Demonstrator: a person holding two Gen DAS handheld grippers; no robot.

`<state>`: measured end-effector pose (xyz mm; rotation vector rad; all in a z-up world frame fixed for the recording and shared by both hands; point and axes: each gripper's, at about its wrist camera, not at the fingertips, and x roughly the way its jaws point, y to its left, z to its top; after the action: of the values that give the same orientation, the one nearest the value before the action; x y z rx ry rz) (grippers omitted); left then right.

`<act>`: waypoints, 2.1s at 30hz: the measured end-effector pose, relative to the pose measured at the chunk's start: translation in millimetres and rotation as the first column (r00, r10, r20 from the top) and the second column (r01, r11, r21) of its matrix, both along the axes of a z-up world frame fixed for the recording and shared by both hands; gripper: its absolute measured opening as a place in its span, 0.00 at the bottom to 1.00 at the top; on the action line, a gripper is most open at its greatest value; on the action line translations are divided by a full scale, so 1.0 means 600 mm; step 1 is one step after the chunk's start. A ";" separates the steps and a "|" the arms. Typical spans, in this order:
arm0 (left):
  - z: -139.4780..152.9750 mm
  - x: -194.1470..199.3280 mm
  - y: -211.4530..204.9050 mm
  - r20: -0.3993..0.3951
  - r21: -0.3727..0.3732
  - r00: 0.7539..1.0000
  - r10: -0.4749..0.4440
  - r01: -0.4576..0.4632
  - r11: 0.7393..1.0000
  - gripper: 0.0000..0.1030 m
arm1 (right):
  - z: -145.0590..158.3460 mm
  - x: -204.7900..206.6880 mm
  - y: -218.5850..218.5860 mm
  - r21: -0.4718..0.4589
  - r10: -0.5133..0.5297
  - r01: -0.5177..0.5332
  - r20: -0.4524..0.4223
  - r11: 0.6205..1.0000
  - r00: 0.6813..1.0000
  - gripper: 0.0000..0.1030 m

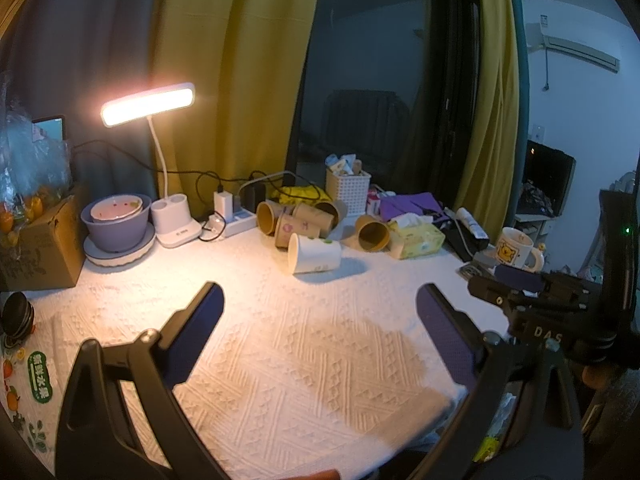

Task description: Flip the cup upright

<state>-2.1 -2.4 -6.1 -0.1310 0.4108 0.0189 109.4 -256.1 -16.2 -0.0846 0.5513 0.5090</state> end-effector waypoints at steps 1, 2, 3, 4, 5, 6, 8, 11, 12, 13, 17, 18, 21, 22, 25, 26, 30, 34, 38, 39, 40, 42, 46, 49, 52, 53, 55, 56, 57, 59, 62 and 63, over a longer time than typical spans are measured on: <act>0.000 0.002 -0.001 -0.001 0.001 1.000 -0.001 0.001 1.000 0.95 | 0.000 0.000 0.000 0.000 0.000 0.000 0.000 1.000 1.000 0.51; 0.000 0.002 -0.002 -0.002 0.001 1.000 -0.002 0.002 1.000 0.95 | 0.000 0.000 0.000 0.000 0.000 0.000 0.000 1.000 1.000 0.51; -0.001 0.002 -0.004 -0.002 0.003 1.000 -0.003 0.003 1.000 0.95 | 0.000 0.000 0.000 0.000 0.000 0.000 0.001 1.000 1.000 0.51; -0.002 0.003 -0.005 -0.003 0.003 1.000 -0.005 0.005 1.000 0.95 | -0.001 0.000 0.000 0.000 0.000 0.000 0.000 1.000 1.000 0.51; -0.002 0.003 -0.006 -0.004 0.003 1.000 -0.006 0.006 1.000 0.95 | -0.001 0.000 0.000 0.000 0.000 0.000 0.001 1.000 1.000 0.51; -0.002 0.004 -0.007 -0.005 0.003 1.000 -0.008 0.008 1.000 0.95 | -0.001 0.000 0.000 -0.001 0.000 0.000 0.000 1.000 1.000 0.51; -0.001 0.006 -0.007 -0.008 0.003 1.000 -0.011 0.011 1.000 0.95 | -0.001 0.000 0.000 -0.001 0.000 0.000 0.000 1.000 1.000 0.51; 0.000 0.008 -0.008 -0.010 0.003 1.000 -0.013 0.013 1.000 0.95 | -0.006 -0.002 0.002 0.000 0.000 0.000 0.000 1.000 1.000 0.51; 0.000 0.008 -0.008 -0.011 0.002 1.000 -0.012 0.012 1.000 0.95 | -0.006 -0.002 0.002 -0.001 0.000 0.000 0.000 1.000 1.000 0.51; 0.000 0.008 -0.008 -0.012 0.002 1.000 -0.013 0.014 1.000 0.95 | -0.005 -0.002 0.002 0.000 0.000 0.000 -0.001 1.000 1.000 0.51; 0.002 0.010 -0.009 -0.015 0.006 1.000 -0.020 0.020 1.000 0.95 | -0.004 0.000 0.001 0.000 0.000 0.000 -0.001 1.000 1.000 0.51; 0.002 0.010 -0.010 -0.015 0.006 1.000 -0.022 0.022 1.000 0.95 | -0.004 0.000 0.001 -0.001 0.000 0.000 -0.001 1.000 1.000 0.51; 0.003 0.012 -0.009 -0.017 0.005 1.000 -0.022 0.022 1.000 0.95 | -0.003 0.001 0.000 -0.001 0.000 0.000 -0.002 1.000 1.000 0.51; 0.003 0.012 -0.009 -0.017 0.006 1.000 -0.022 0.022 1.000 0.95 | -0.002 0.000 0.002 -0.001 0.000 0.000 -0.001 1.000 1.000 0.51; 0.001 0.012 -0.008 -0.020 0.004 1.000 -0.023 0.023 1.000 0.95 | -0.001 -0.001 0.008 0.000 -0.001 0.001 -0.002 1.000 1.000 0.51; 0.000 0.014 -0.009 -0.026 0.004 0.999 -0.026 0.026 1.000 0.95 | -0.001 -0.001 0.010 -0.001 0.000 0.000 -0.003 1.000 1.000 0.51; -0.010 0.034 -0.013 -0.058 0.013 0.997 -0.048 0.048 0.999 0.95 | -0.008 0.004 0.006 -0.004 -0.001 0.001 -0.017 1.000 1.000 0.51; -0.035 0.078 -0.022 -0.122 0.030 0.989 -0.085 0.089 0.996 0.95 | -0.033 0.038 0.004 -0.020 -0.012 0.011 -0.046 1.000 0.999 0.51; -0.066 0.143 -0.034 -0.210 0.036 0.969 -0.127 0.137 0.990 0.95 | -0.052 0.078 -0.004 -0.030 -0.037 0.035 -0.064 0.999 0.997 0.51; -0.073 0.156 -0.037 -0.222 0.037 0.966 -0.135 0.146 0.989 0.95 | -0.058 0.092 -0.007 -0.030 -0.046 0.044 -0.074 0.999 0.996 0.51; -0.079 0.170 -0.041 -0.234 0.039 0.962 -0.141 0.155 0.987 0.95 | -0.063 0.106 -0.011 -0.028 -0.057 0.055 -0.081 0.998 0.995 0.51; -0.092 0.202 -0.049 -0.256 0.045 0.954 -0.154 0.171 0.984 0.95 | -0.075 0.137 -0.023 -0.025 -0.082 0.080 -0.101 0.996 0.991 0.51; -0.100 0.269 -0.065 -0.290 0.052 0.940 -0.181 0.204 0.978 0.95 | -0.091 0.199 -0.044 -0.018 -0.120 0.118 -0.135 0.993 0.984 0.51; -0.103 0.319 -0.069 -0.311 0.039 0.931 -0.193 0.215 0.976 0.95 | -0.094 0.241 -0.052 -0.019 -0.135 0.133 -0.142 0.991 0.981 0.51; -0.104 0.367 -0.071 -0.328 0.025 0.923 -0.200 0.220 0.975 0.95 | -0.096 0.281 -0.057 -0.020 -0.142 0.141 -0.147 0.990 0.979 0.51; -0.105 0.380 -0.071 -0.334 0.024 0.921 -0.199 0.219 0.975 0.95 | -0.097 0.294 -0.057 -0.019 -0.144 0.143 -0.152 0.990 0.978 0.51; -0.105 0.406 -0.072 -0.344 0.020 0.917 -0.201 0.221 0.975 0.95 | -0.098 0.321 -0.059 -0.013 -0.144 0.144 -0.158 0.989 0.977 0.51; -0.105 0.420 -0.076 -0.350 0.018 0.914 -0.204 0.224 0.974 0.95 | -0.098 0.334 -0.058 -0.011 -0.144 0.144 -0.160 0.990 0.977 0.51; -0.104 0.435 -0.080 -0.356 0.013 0.911 -0.209 0.228 0.974 0.95 | -0.098 0.345 -0.058 -0.010 -0.143 0.144 -0.161 0.990 0.977 0.51; -0.103 0.466 -0.089 -0.370 -0.005 0.902 -0.224 0.239 0.971 0.95 | -0.098 0.369 -0.056 -0.007 -0.137 0.138 -0.169 0.990 0.976 0.51; -0.103 0.518 -0.099 -0.397 -0.063 0.883 -0.253 0.248 0.967 0.95 | -0.098 0.401 -0.052 -0.011 -0.128 0.128 -0.174 0.992 0.976 0.51; -0.102 0.534 -0.103 -0.400 -0.074 0.881 -0.254 0.246 0.967 0.95 | -0.100 0.414 -0.052 -0.013 -0.125 0.125 -0.179 0.992 0.976 0.51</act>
<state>318.5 -64.3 -67.4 -0.0929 0.8442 -0.2177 357.9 -287.4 -76.3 -0.0050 0.7292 0.3954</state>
